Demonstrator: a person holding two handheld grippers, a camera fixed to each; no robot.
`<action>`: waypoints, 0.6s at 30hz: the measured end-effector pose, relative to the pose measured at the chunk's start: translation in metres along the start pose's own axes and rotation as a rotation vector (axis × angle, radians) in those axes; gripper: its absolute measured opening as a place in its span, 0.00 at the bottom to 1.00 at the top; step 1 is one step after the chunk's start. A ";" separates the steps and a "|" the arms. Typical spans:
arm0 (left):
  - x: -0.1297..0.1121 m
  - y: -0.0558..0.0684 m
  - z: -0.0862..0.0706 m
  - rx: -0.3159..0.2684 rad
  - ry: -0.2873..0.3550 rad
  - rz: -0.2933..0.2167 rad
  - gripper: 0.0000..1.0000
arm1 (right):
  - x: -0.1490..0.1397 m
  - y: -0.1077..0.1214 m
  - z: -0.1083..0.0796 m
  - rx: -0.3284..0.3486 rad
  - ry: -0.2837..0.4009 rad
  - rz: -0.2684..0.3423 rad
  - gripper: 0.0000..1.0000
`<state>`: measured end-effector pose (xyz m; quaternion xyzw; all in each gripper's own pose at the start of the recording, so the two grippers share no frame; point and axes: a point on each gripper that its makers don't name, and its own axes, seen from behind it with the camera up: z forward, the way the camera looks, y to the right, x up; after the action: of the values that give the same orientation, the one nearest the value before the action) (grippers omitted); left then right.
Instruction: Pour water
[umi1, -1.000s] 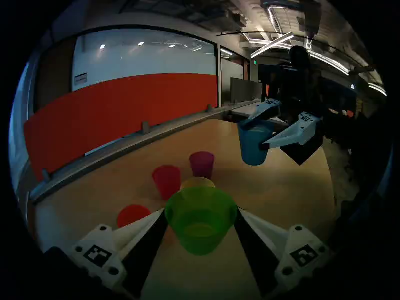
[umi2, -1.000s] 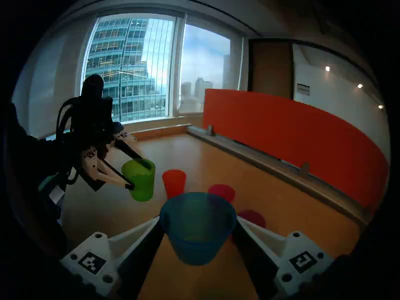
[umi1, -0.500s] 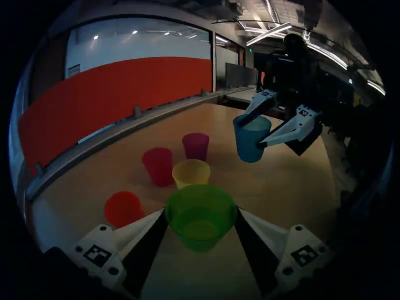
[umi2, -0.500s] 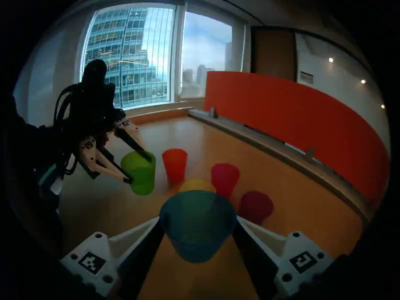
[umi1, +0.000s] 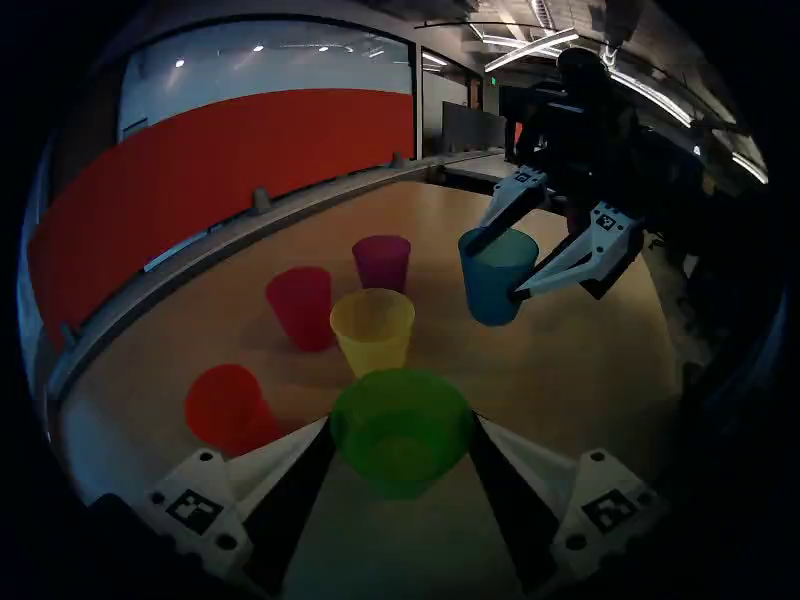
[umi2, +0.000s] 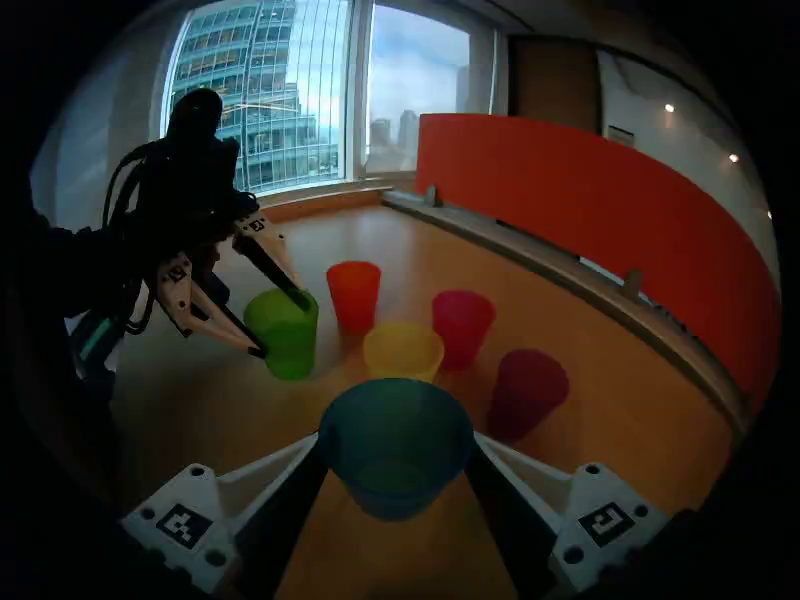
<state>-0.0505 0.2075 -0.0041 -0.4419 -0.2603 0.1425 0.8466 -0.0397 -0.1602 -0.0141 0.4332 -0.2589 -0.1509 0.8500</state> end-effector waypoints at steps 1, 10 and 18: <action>-0.001 0.000 0.001 -0.003 -0.002 -0.002 0.89 | -0.002 0.000 0.001 0.001 -0.005 -0.001 0.92; -0.009 0.002 0.010 -0.018 -0.016 -0.010 0.89 | -0.020 -0.005 0.013 0.012 -0.042 -0.002 0.92; -0.016 0.004 0.015 -0.031 -0.022 -0.017 0.89 | -0.027 -0.008 0.018 0.017 -0.057 -0.005 0.92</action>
<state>-0.0720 0.2127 -0.0056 -0.4511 -0.2753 0.1362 0.8380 -0.0722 -0.1632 -0.0200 0.4364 -0.2831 -0.1629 0.8384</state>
